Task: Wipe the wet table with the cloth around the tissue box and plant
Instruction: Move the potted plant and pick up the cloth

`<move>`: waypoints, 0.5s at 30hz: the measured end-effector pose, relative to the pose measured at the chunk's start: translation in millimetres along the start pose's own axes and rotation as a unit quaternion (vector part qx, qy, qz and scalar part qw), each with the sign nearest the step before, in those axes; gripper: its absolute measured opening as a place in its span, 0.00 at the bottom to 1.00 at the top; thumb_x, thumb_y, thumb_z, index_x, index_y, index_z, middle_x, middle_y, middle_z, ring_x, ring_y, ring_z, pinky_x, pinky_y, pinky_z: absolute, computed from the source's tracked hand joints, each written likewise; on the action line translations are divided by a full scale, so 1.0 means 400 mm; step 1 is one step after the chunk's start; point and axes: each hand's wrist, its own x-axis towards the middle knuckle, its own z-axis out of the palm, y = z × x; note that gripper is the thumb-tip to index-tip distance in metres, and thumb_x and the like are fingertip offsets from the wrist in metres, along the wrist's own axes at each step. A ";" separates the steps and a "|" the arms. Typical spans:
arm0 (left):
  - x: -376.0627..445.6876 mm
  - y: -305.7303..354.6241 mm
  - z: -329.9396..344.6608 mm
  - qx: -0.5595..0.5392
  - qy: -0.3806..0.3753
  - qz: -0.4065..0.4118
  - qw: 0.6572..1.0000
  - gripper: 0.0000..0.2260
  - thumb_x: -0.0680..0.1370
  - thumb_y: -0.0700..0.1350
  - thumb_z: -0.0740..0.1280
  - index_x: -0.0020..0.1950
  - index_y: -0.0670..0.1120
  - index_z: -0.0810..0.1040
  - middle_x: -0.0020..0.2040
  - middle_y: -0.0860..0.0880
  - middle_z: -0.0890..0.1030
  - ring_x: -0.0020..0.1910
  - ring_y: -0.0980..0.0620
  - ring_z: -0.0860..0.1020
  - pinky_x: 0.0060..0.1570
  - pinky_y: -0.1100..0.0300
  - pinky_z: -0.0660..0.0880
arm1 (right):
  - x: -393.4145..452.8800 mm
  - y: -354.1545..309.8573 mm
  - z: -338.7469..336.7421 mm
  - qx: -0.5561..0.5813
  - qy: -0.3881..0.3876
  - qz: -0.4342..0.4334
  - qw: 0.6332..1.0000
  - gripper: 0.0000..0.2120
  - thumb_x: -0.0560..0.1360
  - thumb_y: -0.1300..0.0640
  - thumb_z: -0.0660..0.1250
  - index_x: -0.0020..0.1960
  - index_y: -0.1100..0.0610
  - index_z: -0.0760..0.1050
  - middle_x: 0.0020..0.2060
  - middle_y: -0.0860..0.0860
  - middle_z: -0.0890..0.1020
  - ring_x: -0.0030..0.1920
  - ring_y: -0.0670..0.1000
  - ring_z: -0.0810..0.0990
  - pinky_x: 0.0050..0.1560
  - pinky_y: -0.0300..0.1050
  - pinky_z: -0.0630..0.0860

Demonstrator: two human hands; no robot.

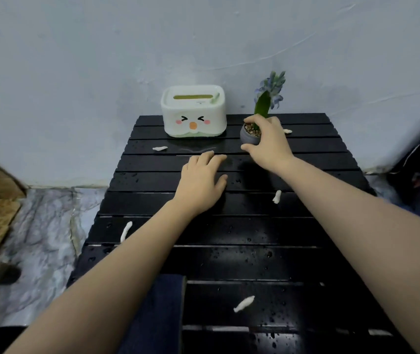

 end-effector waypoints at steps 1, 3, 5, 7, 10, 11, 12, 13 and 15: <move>0.011 -0.004 0.002 0.002 -0.001 -0.001 1.000 0.22 0.80 0.52 0.63 0.74 0.52 0.68 0.74 0.48 0.68 0.71 0.43 0.66 0.68 0.46 0.65 | 0.026 0.000 0.003 0.001 0.003 0.002 1.000 0.26 0.70 0.57 0.75 0.65 0.48 0.72 0.59 0.55 0.69 0.61 0.56 0.71 0.63 0.44 0.67; 0.028 -0.013 0.009 0.004 -0.002 -0.005 1.000 0.21 0.80 0.51 0.63 0.73 0.52 0.68 0.73 0.48 0.68 0.71 0.43 0.66 0.68 0.46 0.66 | 0.074 0.000 0.011 0.011 0.015 0.011 1.000 0.25 0.71 0.57 0.75 0.64 0.49 0.72 0.60 0.55 0.70 0.61 0.56 0.72 0.61 0.41 0.66; 0.037 -0.020 0.015 0.001 0.001 -0.013 1.000 0.20 0.79 0.49 0.64 0.71 0.51 0.70 0.72 0.49 0.69 0.69 0.43 0.67 0.66 0.46 0.67 | 0.117 0.004 0.022 0.021 0.025 0.021 0.999 0.24 0.71 0.58 0.76 0.64 0.50 0.72 0.59 0.56 0.70 0.59 0.56 0.73 0.60 0.41 0.67; 0.040 -0.027 0.021 -0.002 0.011 -0.016 1.000 0.18 0.79 0.48 0.64 0.69 0.50 0.72 0.71 0.49 0.71 0.67 0.43 0.69 0.64 0.48 0.68 | 0.149 0.013 0.040 0.015 0.017 0.025 0.999 0.24 0.71 0.59 0.76 0.64 0.51 0.72 0.59 0.56 0.69 0.60 0.57 0.73 0.60 0.41 0.66; 0.042 -0.038 0.029 -0.005 0.023 -0.006 1.000 0.17 0.79 0.48 0.64 0.67 0.50 0.74 0.69 0.49 0.73 0.65 0.45 0.70 0.62 0.50 0.68 | 0.177 0.032 0.075 -0.003 -0.017 0.020 1.000 0.26 0.71 0.59 0.76 0.65 0.50 0.72 0.60 0.56 0.69 0.63 0.59 0.71 0.64 0.45 0.67; 0.042 -0.042 0.030 -0.006 0.025 -0.002 1.000 0.17 0.79 0.48 0.64 0.67 0.50 0.74 0.69 0.50 0.73 0.65 0.45 0.70 0.62 0.50 0.68 | 0.182 0.038 0.086 -0.007 -0.024 0.017 1.000 0.26 0.71 0.59 0.75 0.66 0.50 0.71 0.60 0.56 0.68 0.63 0.59 0.70 0.65 0.46 0.67; 0.041 -0.045 0.031 -0.007 0.025 0.002 1.000 0.17 0.79 0.48 0.64 0.68 0.50 0.73 0.69 0.50 0.73 0.64 0.45 0.71 0.62 0.50 0.69 | 0.185 0.042 0.094 -0.010 -0.029 0.012 0.999 0.26 0.71 0.59 0.75 0.66 0.50 0.71 0.61 0.56 0.68 0.64 0.59 0.69 0.66 0.48 0.67; 0.040 -0.048 0.031 -0.007 0.026 0.007 1.000 0.18 0.78 0.47 0.64 0.68 0.50 0.73 0.68 0.50 0.73 0.64 0.46 0.71 0.61 0.50 0.69 | 0.186 0.046 0.099 -0.014 -0.033 0.005 0.999 0.26 0.72 0.60 0.74 0.67 0.49 0.71 0.61 0.56 0.68 0.65 0.59 0.68 0.67 0.48 0.67; 0.037 -0.053 0.034 -0.007 0.031 0.016 0.999 0.18 0.78 0.47 0.63 0.68 0.49 0.73 0.67 0.51 0.74 0.63 0.46 0.71 0.60 0.50 0.70 | 0.188 0.051 0.104 -0.024 -0.038 -0.012 0.999 0.25 0.73 0.60 0.73 0.68 0.49 0.70 0.62 0.56 0.68 0.66 0.58 0.66 0.68 0.48 0.65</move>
